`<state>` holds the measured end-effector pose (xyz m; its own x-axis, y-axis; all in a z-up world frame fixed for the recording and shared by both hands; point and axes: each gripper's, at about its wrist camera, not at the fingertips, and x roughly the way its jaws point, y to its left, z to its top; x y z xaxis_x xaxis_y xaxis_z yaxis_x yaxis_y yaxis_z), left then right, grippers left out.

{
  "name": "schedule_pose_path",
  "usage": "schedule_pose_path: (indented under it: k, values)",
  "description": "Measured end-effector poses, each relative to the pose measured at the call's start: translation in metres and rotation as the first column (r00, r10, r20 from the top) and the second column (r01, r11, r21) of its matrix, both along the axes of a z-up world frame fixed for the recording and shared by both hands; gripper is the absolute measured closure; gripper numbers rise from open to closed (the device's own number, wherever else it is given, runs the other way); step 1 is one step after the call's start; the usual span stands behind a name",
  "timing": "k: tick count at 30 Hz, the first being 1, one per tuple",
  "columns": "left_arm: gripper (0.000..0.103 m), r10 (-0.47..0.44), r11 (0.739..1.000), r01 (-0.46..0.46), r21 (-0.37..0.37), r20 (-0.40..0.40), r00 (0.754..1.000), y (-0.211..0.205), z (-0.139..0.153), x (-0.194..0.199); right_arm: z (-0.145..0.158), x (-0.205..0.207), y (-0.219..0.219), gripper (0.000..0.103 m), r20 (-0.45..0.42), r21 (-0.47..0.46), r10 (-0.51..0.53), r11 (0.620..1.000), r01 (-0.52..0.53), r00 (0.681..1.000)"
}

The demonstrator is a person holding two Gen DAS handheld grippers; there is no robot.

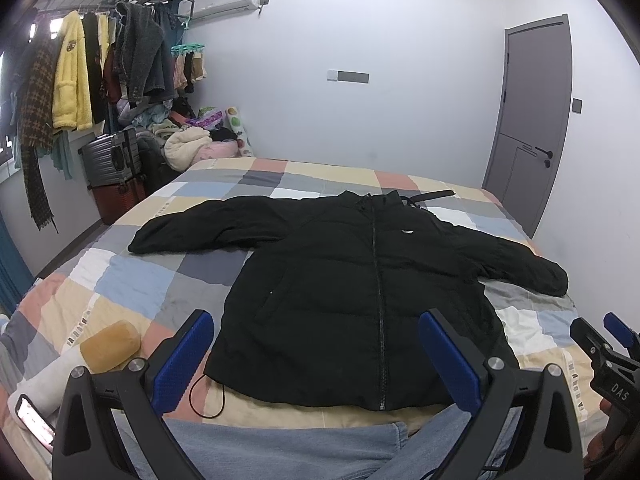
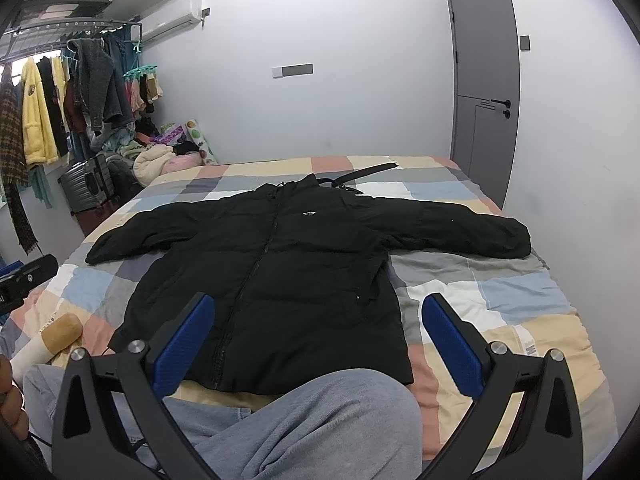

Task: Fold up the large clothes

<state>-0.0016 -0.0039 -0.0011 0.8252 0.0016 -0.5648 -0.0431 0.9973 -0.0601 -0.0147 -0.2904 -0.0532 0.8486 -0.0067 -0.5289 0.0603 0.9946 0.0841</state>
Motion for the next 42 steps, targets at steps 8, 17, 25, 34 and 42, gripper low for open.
schedule_pose_path:
  k: [8, 17, 25, 34, 42]
  values:
    - [0.000, 0.013, 1.000, -0.013, 0.005, -0.001, 1.000, 0.000, -0.001, 0.000, -0.001, 0.001, -0.003, 0.000, -0.005, -0.002, 0.005, 1.000, -0.005, 1.000]
    - [0.000, 0.007, 1.000, -0.007, 0.006, -0.007, 1.000, 0.001, -0.002, 0.002, 0.000, 0.002, -0.002, 0.000, -0.008, -0.012, 0.005, 1.000, -0.005, 1.000]
    - [0.000, 0.011, 1.000, -0.011, 0.009, -0.009, 1.000, 0.000, -0.004, 0.004, -0.001, 0.004, -0.002, 0.000, -0.012, 0.004, 0.009, 1.000, -0.009, 1.000]
    - [0.000, 0.014, 1.000, -0.014, 0.008, -0.015, 1.000, 0.001, -0.004, 0.007, -0.001, 0.007, -0.003, 0.000, -0.015, 0.009, 0.007, 1.000, -0.007, 1.000]
    - [0.000, 0.013, 1.000, -0.013, 0.002, -0.022, 1.000, 0.003, -0.009, 0.011, -0.002, 0.012, -0.004, 0.000, -0.021, 0.016, 0.018, 1.000, -0.018, 1.000]
